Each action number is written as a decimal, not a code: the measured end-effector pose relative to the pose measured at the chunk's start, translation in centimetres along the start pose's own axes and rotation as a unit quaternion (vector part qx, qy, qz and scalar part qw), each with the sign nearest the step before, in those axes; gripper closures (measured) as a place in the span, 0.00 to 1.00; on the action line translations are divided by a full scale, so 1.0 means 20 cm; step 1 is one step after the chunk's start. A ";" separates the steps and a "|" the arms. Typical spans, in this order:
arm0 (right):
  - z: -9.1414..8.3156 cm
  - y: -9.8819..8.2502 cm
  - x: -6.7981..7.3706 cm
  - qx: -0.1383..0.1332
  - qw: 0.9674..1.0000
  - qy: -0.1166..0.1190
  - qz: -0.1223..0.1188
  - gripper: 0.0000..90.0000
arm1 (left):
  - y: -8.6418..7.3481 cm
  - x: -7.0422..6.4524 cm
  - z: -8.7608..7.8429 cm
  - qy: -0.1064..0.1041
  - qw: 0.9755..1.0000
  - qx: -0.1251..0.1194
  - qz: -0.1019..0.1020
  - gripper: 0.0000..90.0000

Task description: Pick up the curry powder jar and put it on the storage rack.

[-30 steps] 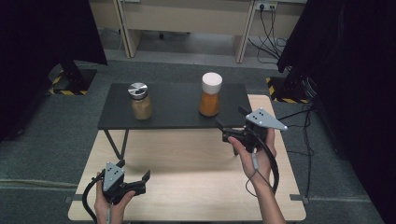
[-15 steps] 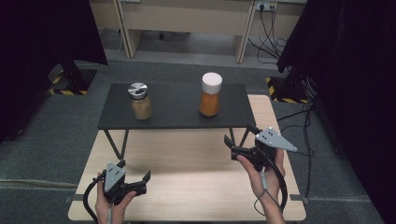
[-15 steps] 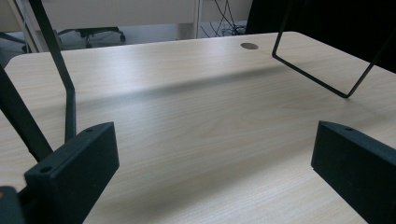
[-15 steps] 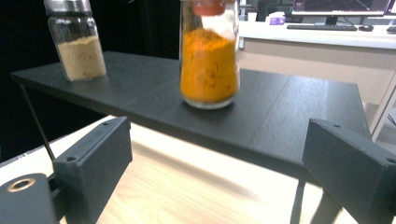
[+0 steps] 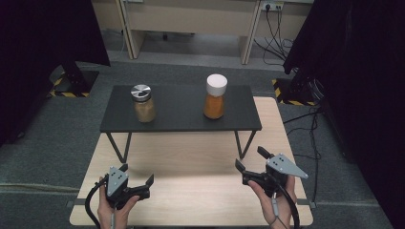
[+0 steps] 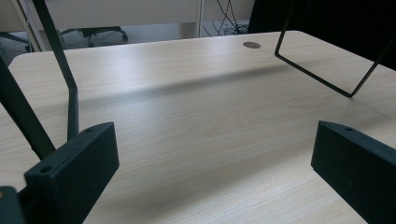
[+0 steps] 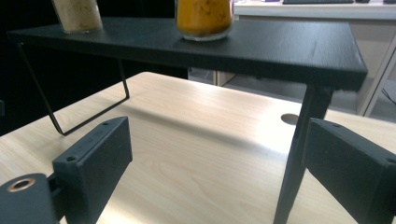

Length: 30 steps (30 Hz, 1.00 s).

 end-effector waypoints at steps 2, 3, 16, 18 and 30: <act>-0.02 -0.02 0.00 0.003 1.000 -0.003 0.001 0.09 | 0.00 0.00 0.00 0.000 1.000 0.000 0.000 0.00; -0.02 -0.04 0.00 0.003 1.000 -0.003 0.001 0.09 | 0.00 0.00 0.00 0.001 1.000 0.000 0.000 0.00; -0.08 -0.20 0.05 0.030 1.000 -0.001 0.005 0.09 | 0.00 0.00 0.00 0.000 1.000 0.002 0.002 0.00; -0.08 -0.23 0.05 0.033 0.999 -0.002 0.010 0.09 | 0.00 0.00 0.00 0.001 1.000 0.001 0.002 0.00; -0.10 -0.34 0.06 0.046 0.999 -0.003 0.020 0.09 | -0.01 -0.01 0.01 0.001 1.000 0.003 0.004 0.00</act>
Point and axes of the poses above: each handheld gripper's, and its own axes: z roughly forward along the jaws, y roughly out of its top, x roughly to its left, the point moved 4 cm from there along z, roughly forward along the jaws, and after that the axes turned 10 degrees about -y, right-handed, at the moved point
